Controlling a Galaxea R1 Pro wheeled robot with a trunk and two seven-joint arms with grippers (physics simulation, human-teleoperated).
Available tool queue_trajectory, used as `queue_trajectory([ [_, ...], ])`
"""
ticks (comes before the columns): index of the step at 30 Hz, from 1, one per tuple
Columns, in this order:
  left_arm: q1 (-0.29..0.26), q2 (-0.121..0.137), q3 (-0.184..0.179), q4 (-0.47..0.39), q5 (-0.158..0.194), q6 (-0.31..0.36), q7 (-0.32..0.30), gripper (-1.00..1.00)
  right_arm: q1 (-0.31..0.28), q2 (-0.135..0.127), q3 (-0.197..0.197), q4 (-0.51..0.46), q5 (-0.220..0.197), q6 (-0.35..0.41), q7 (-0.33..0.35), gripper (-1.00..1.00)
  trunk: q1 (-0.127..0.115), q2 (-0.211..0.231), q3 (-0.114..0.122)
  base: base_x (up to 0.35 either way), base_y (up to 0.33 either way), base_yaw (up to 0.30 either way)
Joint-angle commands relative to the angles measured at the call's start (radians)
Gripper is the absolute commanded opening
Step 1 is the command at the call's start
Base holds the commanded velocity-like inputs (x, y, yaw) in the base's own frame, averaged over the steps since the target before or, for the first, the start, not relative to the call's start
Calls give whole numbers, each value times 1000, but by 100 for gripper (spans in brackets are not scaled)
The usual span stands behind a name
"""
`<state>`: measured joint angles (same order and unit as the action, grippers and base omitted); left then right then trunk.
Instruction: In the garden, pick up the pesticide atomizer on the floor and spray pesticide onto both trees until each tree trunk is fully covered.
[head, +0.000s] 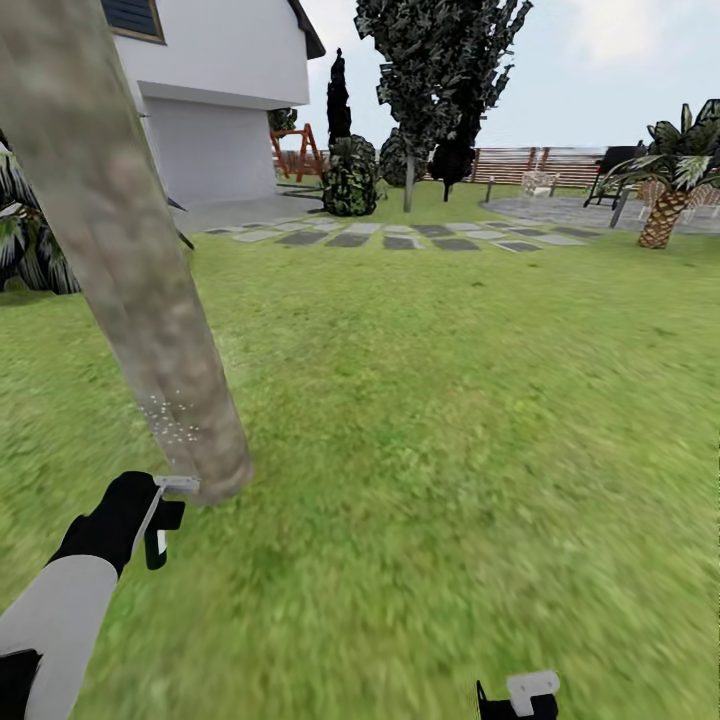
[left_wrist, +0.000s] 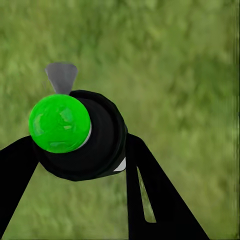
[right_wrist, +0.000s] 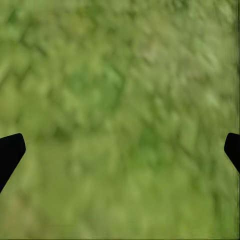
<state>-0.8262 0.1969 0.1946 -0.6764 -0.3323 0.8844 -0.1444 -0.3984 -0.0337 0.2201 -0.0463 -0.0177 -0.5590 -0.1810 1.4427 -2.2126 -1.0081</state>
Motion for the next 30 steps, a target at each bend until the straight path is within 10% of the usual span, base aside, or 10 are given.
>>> queue_trajectory([
  [1, -1, -1, 3, -2, -11, 4, -10, -100, 0, 0, 8, 0, -2, -1, -6, 100, 0, 0, -1, 155, -265, 0],
  [30, -1, -1, 3, -1, -12, 4, -9, -100, 0, 2, 8, 0, -1, -1, -6, 100, 0, 0, -1, 122, -265, 111],
])
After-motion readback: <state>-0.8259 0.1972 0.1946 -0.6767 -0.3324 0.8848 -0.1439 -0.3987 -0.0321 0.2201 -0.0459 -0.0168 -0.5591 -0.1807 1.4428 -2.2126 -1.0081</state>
